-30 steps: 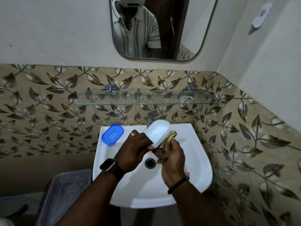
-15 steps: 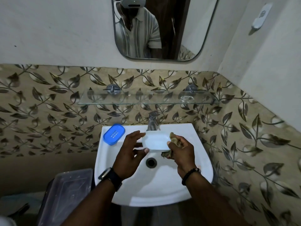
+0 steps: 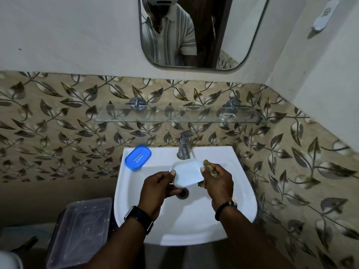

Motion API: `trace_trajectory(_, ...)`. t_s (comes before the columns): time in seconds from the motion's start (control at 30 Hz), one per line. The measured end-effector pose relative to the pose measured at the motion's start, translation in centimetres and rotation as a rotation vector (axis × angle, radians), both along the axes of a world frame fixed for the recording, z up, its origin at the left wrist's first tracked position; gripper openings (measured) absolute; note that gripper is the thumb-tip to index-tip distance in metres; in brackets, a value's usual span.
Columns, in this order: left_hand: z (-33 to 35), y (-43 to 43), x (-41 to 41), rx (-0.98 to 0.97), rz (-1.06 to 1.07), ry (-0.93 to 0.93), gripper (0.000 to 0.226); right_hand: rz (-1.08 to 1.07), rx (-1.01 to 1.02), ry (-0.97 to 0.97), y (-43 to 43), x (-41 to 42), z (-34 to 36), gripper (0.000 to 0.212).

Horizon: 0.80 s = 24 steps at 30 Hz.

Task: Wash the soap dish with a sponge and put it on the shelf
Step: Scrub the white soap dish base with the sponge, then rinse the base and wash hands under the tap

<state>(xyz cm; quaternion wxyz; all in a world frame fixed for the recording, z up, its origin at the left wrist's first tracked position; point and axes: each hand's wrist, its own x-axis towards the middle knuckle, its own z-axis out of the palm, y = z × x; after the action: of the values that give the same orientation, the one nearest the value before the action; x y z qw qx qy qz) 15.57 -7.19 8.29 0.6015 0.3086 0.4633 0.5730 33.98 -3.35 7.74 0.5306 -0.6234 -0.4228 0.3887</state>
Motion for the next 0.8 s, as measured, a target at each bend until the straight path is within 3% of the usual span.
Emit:
trace_trajectory(0.17, -2.9, 0.7, -2.3, -0.132, 0.159, -0.176, 0.030, -0.112, -0.013, 0.054, 0.7, 1.8, -0.9, 0.021)
trace_trajectory(0.33, -4.2, 2.7, -4.1, -0.145, 0.280, -0.268, 0.022, -0.132, -0.036, 0.098, 0.7, 3.7, -2.0, 0.016)
trace_trajectory(0.8, -5.7, 10.5, -2.2, -0.267, 0.348, -0.230, 0.026, -0.152, -0.008, 0.266, 1.7, 8.1, -2.1, 0.020)
